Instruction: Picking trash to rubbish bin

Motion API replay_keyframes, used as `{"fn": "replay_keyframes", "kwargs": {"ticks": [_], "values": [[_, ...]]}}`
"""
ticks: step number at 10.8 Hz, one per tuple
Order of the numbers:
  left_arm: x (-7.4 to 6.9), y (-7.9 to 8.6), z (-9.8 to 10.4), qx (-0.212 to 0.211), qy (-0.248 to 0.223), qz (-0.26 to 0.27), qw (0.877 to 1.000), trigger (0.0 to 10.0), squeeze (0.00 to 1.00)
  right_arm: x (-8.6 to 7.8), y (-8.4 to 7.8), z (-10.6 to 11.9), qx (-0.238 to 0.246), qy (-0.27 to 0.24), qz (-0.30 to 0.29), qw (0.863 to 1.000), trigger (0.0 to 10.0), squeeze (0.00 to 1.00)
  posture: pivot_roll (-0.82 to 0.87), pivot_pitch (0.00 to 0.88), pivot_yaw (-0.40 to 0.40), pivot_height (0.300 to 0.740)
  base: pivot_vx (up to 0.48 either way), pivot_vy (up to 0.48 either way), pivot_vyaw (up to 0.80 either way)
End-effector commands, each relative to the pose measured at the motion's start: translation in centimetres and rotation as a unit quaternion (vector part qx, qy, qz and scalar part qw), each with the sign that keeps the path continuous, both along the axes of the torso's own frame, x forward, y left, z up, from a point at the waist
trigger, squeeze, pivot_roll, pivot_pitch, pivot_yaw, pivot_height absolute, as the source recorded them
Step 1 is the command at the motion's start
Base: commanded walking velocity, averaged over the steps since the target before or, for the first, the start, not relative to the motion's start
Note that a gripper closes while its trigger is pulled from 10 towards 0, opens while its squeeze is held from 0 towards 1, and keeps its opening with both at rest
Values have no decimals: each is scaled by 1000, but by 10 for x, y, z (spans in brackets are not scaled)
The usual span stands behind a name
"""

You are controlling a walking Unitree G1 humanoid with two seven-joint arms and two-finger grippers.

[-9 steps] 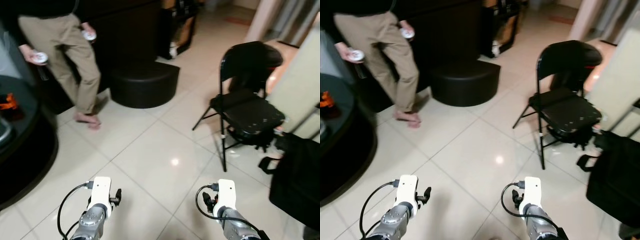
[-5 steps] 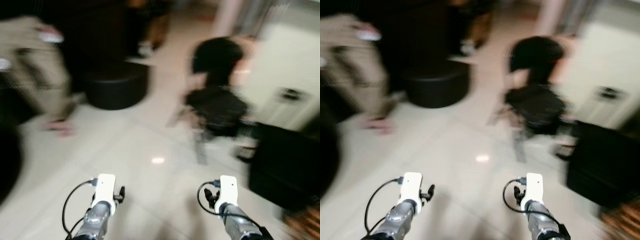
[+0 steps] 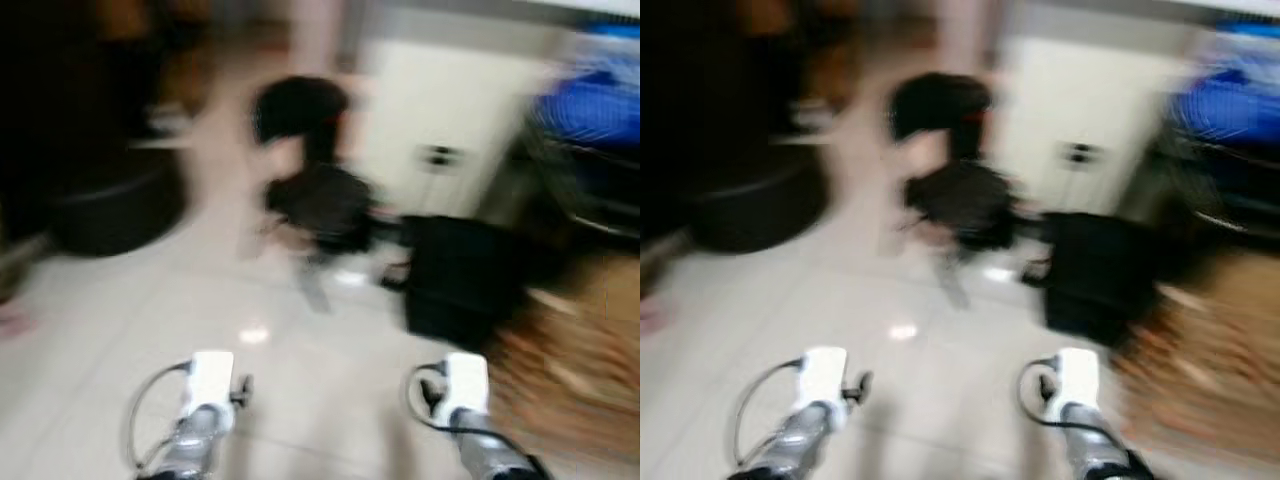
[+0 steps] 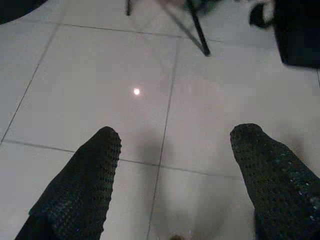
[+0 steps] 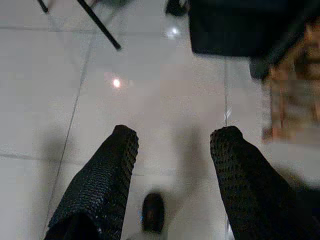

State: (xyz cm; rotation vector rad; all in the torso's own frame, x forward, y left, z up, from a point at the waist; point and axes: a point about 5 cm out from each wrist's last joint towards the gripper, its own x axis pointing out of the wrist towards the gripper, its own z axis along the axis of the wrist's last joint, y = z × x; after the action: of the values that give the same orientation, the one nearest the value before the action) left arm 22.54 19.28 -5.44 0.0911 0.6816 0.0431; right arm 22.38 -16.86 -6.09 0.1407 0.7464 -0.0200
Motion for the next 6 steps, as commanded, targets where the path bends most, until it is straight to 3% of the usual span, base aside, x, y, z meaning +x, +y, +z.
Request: {"fn": "replay_keyframes", "kwargs": {"ticks": [1,4,6], "values": [[3,-3,1,-6,-6,2,1000,10000,0,1,-4,1,-3,-2,-8,1000,10000,0,91,0,-31,740,0,0,-756],[2,-4,1,-8,-8,3,1000,10000,0,2,-5,2,-7,-8,-8,1000,10000,0,93,0,-34,740,0,0,0],[2,-4,1,-10,-10,5,1000,10000,0,2,-2,1,5,-1,-6,1000,10000,0,94,0,-35,740,0,0,-800]]}}
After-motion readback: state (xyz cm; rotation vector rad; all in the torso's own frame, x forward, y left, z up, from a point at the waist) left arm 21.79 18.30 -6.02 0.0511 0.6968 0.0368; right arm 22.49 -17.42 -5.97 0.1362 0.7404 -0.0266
